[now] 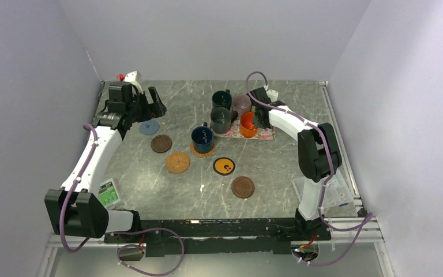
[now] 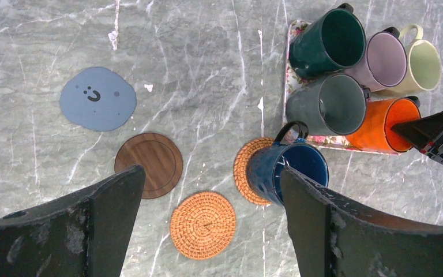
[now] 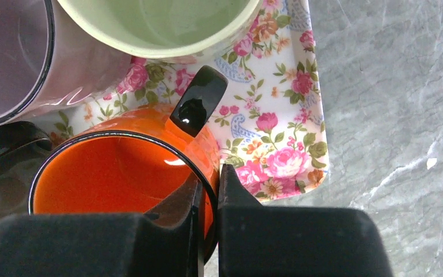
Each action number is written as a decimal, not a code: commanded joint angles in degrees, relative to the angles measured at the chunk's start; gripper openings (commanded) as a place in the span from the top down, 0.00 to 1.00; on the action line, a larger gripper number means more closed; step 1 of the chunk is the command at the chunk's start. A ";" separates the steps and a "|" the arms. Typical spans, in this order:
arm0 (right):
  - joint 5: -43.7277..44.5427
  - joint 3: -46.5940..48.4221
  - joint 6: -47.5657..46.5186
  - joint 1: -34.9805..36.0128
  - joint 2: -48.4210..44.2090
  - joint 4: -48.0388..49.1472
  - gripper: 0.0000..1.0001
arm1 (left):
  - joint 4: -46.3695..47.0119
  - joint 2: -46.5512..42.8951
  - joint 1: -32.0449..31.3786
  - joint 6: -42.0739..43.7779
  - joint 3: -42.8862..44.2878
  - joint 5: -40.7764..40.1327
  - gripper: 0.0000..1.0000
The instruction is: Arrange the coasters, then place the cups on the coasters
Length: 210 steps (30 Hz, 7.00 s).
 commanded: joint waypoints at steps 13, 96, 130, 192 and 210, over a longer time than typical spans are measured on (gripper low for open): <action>1.68 -1.83 -16.48 0.24 -9.66 6.45 1.00 | 1.34 -1.31 -0.35 0.55 0.48 -0.33 0.06; -13.94 -10.93 -25.49 20.10 -12.07 5.37 1.00 | 1.87 -1.72 -0.35 1.06 0.12 0.18 0.06; -11.55 -12.95 -27.90 20.20 -20.96 4.41 0.33 | 1.80 -1.87 -0.38 1.19 0.14 -0.01 0.06; -8.94 18.15 -31.45 -12.95 3.14 1.37 1.00 | 1.58 -2.65 -0.37 1.45 0.47 -0.21 0.06; -29.68 -13.11 -27.53 -9.01 -35.77 12.13 1.00 | 1.86 -3.29 -0.39 1.02 0.18 0.25 0.06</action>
